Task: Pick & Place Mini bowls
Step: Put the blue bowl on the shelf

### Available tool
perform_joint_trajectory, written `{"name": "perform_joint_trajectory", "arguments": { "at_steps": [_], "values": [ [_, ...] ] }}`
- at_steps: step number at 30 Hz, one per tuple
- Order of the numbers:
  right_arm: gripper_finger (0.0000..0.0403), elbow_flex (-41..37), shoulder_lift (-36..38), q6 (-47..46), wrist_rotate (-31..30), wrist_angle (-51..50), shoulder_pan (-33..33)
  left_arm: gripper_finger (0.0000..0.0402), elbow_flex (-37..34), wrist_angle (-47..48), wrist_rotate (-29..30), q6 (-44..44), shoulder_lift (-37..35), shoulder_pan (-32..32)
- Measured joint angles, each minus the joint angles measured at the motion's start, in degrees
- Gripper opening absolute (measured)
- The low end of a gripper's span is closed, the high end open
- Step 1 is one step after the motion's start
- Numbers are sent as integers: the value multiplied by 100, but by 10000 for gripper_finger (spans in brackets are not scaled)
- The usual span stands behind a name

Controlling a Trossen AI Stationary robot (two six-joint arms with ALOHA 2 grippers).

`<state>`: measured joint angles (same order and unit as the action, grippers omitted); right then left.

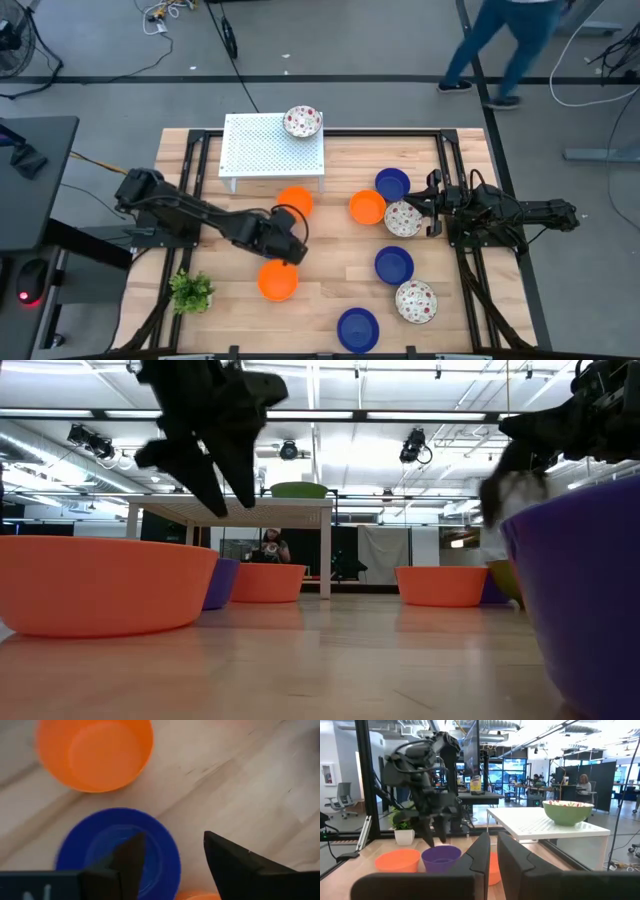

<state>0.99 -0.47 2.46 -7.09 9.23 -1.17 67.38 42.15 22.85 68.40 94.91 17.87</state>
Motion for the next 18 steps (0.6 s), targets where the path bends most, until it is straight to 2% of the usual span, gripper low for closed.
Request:
{"name": "perform_joint_trajectory", "arguments": {
  "at_steps": [4,8,13,18],
  "values": [
    [40,-1,-2,0,0,-2,2,250,-280,-590,-589,73,5,-156],
    [40,0,-2,0,0,-22,1,254,-420,-586,-870,331,236,-202],
    [40,-1,-2,4,0,-26,0,215,-418,-711,-1009,314,564,-199],
    [40,-1,-2,9,-1,-26,0,145,-418,-725,-999,100,660,-202]
  ]
}}
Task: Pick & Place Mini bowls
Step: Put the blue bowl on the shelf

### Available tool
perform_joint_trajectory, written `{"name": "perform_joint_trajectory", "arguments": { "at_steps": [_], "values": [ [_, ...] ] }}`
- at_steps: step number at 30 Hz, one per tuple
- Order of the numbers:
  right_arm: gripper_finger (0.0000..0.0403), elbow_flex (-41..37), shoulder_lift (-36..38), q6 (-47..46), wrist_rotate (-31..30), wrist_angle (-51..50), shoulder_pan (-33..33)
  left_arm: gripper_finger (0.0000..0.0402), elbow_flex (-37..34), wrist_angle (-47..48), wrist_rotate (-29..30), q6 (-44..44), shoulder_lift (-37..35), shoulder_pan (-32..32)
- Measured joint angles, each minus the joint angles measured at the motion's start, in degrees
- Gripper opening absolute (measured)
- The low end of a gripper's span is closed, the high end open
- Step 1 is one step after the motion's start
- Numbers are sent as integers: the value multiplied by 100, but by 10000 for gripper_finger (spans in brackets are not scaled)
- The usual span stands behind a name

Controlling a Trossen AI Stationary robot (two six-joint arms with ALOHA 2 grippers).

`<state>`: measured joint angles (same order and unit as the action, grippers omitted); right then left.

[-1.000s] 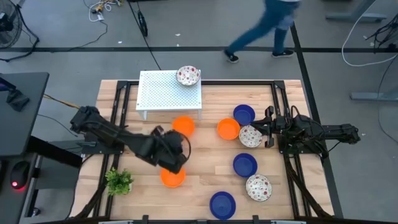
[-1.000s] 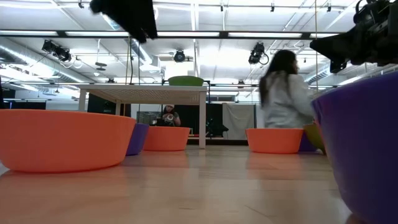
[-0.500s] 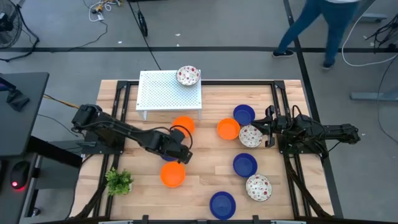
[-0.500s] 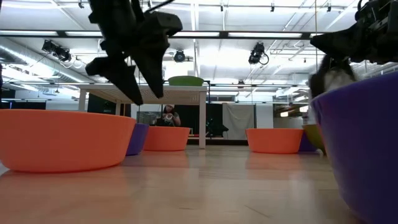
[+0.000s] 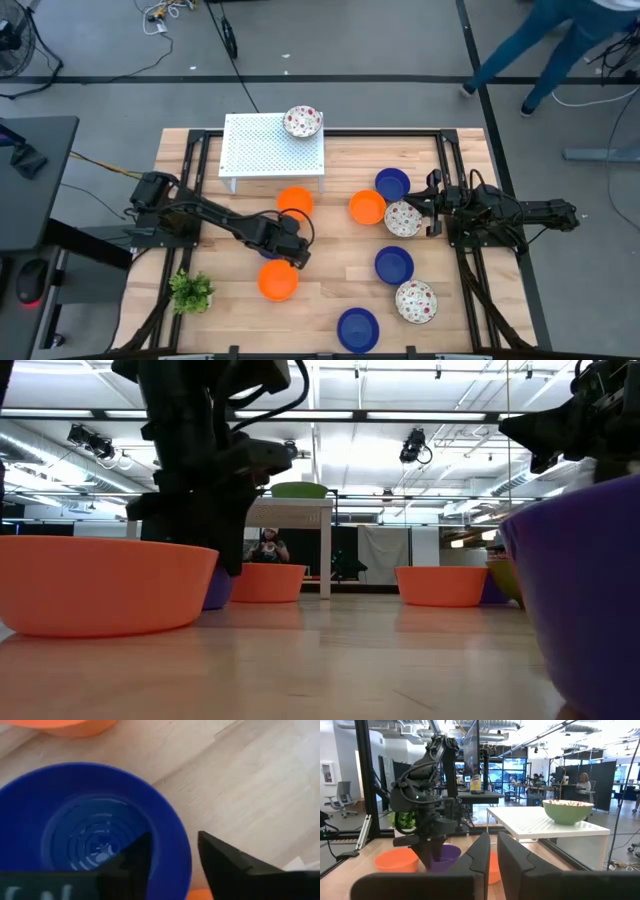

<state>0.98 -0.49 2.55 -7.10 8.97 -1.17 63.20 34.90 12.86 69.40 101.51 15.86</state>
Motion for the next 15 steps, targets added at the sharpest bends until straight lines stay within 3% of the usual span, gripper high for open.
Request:
{"name": "perform_joint_trajectory", "arguments": {
  "at_steps": [7,15],
  "values": [
    [40,1,0,11,1,0,0,21,12,-8,-43,-639,0,2],
    [40,1,0,17,1,-2,0,8,515,620,-371,-710,0,149]
  ]
}}
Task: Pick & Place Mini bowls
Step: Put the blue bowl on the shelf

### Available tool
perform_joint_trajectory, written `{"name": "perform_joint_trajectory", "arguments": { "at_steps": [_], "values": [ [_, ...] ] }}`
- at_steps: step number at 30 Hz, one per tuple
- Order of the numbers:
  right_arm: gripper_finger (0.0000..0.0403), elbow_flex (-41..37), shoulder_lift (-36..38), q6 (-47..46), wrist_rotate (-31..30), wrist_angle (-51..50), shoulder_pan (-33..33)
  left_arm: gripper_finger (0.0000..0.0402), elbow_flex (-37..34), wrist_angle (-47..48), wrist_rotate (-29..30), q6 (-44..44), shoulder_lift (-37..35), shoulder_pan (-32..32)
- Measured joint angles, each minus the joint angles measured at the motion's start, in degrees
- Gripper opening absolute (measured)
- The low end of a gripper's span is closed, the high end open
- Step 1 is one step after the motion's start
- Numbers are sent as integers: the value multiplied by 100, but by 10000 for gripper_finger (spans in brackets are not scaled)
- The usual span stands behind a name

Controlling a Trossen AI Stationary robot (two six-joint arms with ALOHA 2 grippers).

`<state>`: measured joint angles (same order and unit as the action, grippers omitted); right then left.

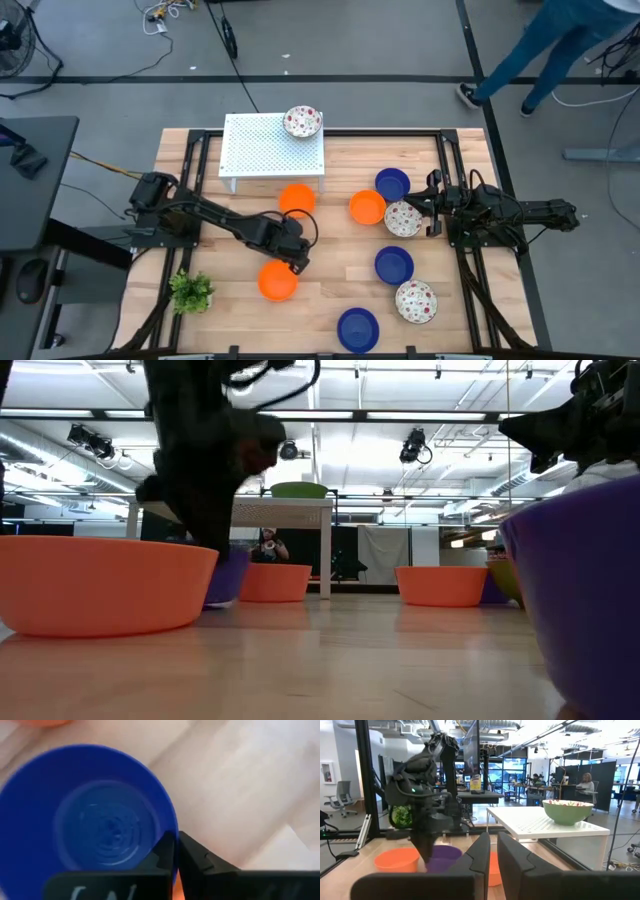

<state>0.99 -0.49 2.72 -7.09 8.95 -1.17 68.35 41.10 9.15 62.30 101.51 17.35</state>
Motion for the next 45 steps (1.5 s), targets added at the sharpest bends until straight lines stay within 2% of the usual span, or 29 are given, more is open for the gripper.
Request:
{"name": "perform_joint_trajectory", "arguments": {
  "at_steps": [5,9,14,18,23,30,35,40,45],
  "values": [
    [40,0,0,11,0,-2,1,7,897,1070,-54,9,9,203],
    [40,0,0,9,0,-2,0,5,1850,1995,118,-41,9,370],
    [40,0,0,7,0,-4,0,6,3161,3685,1031,-150,8,446],
    [40,0,0,-7,-2,-4,0,5,3907,4886,1922,-555,5,181],
    [40,-2,-2,-7,-4,-10,1,5,3963,4724,2062,-2765,-268,-611],
    [40,0,-4,-7,-2,-61,2,4,3852,4843,2242,-3631,-426,-2385],
    [40,-2,-4,-4,2,-101,2,6,3837,4626,2065,-4180,-406,-3474],
    [40,0,-4,-7,-1,-122,2,5,3837,4209,1895,-4436,-444,-4278],
    [40,-2,-4,-4,0,-172,2,5,3839,3683,1385,-4563,-450,-4803]
  ]
}}
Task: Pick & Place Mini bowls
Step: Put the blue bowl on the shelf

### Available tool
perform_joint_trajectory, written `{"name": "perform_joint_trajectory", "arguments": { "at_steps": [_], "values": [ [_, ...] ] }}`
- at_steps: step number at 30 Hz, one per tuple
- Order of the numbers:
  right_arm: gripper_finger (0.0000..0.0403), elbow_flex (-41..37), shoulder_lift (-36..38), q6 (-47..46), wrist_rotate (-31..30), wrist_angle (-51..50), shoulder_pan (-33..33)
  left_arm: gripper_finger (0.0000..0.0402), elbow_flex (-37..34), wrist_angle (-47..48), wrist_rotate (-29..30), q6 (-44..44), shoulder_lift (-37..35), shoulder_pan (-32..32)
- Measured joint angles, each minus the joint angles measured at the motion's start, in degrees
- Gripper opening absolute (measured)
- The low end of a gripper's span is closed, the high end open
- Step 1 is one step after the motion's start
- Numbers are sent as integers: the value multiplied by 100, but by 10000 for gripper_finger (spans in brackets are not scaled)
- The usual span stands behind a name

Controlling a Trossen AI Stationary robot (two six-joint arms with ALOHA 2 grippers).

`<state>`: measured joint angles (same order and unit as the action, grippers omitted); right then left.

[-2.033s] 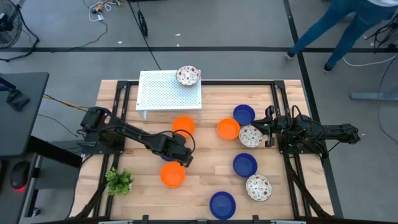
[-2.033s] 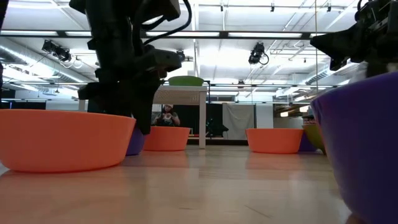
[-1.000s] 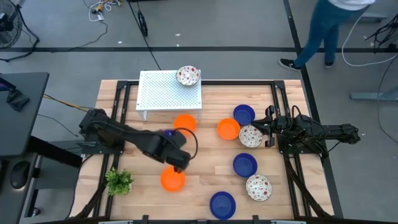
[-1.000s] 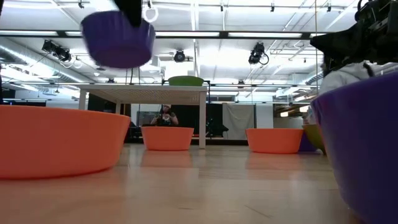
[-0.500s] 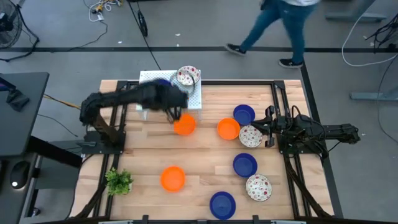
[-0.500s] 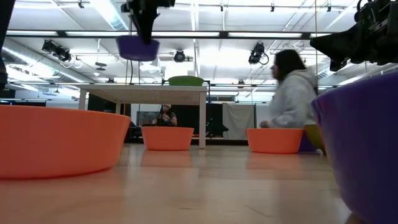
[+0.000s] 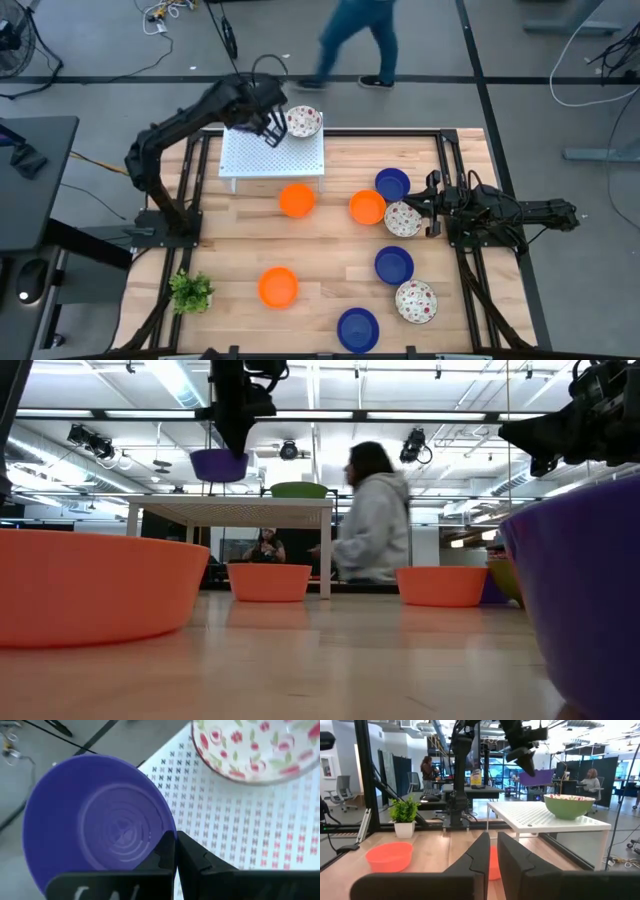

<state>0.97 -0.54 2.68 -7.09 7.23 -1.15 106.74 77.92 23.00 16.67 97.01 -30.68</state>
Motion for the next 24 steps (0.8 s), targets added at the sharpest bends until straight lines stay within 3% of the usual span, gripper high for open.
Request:
{"name": "perform_joint_trajectory", "arguments": {
  "at_steps": [6,15,24],
  "values": [
    [40,2,0,-31,2,-16,0,5,-497,-521,-523,-81,-11,-311],
    [40,2,0,-48,2,-13,-1,6,-1319,-815,-595,-58,-28,-415],
    [40,2,0,-48,2,-11,0,6,-1526,-795,-491,-72,-37,-489]
  ]
}}
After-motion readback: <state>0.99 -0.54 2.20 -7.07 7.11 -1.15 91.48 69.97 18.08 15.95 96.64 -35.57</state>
